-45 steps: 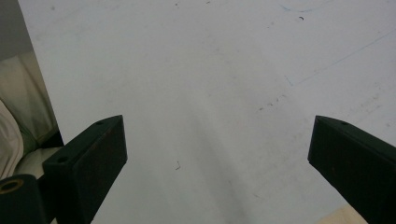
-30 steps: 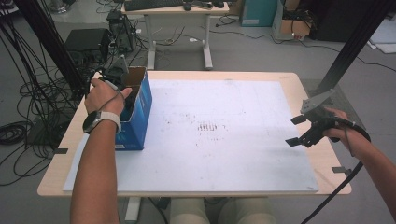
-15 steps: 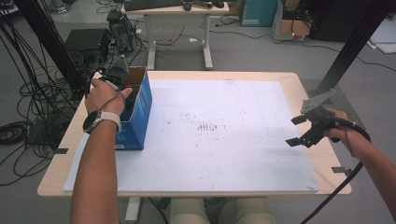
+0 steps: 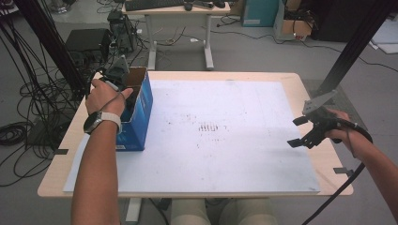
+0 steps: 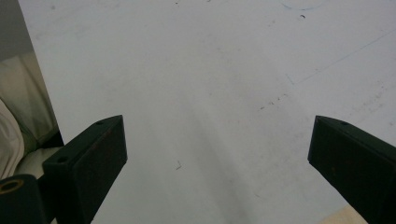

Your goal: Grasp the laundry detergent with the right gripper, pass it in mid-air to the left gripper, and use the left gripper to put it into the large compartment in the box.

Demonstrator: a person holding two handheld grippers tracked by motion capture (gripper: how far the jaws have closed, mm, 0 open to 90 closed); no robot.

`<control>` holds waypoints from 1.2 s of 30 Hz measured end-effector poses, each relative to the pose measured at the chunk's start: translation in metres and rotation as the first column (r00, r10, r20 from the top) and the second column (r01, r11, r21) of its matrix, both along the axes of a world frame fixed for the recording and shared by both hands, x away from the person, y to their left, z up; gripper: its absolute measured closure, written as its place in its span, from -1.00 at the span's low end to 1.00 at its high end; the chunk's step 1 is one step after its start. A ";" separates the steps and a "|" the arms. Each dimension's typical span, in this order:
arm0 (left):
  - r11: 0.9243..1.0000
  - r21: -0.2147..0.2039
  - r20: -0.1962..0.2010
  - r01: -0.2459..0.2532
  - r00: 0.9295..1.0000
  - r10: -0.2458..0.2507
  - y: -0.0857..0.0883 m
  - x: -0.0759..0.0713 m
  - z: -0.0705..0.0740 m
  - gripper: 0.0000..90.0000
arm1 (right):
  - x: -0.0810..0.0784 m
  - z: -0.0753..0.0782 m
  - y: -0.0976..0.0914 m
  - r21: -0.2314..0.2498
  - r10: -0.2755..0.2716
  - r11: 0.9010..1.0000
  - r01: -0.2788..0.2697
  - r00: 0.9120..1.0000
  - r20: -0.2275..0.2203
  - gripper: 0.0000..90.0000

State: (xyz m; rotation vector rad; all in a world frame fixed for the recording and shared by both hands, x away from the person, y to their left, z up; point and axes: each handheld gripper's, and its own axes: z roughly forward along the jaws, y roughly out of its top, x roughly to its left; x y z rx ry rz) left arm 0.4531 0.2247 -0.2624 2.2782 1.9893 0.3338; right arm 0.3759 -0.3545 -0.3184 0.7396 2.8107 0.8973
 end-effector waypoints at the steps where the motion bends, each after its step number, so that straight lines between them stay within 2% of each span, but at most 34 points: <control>1: 1.000 0.002 -0.001 0.000 1.000 0.000 0.000 0.000 0.000 -0.17 | 0.000 0.000 0.000 -0.001 0.000 1.000 0.000 1.000 0.000 -0.90; 11: 1.000 -0.002 -0.009 0.000 1.000 0.000 0.001 0.000 0.000 -0.17 | 0.001 0.000 0.001 -0.001 0.003 1.000 -0.003 1.000 -0.001 -0.90; 23: 1.000 -0.002 0.000 0.003 1.000 -0.003 0.002 -0.001 0.000 -0.18 | 0.000 -0.001 0.001 0.001 0.002 1.000 -0.002 1.000 -0.001 -0.90; 36: 0.999 -0.034 0.000 0.001 1.000 -0.001 0.004 -0.002 0.000 -0.44 | -0.001 -0.001 0.000 0.001 0.001 1.000 -0.001 1.000 -0.001 -0.90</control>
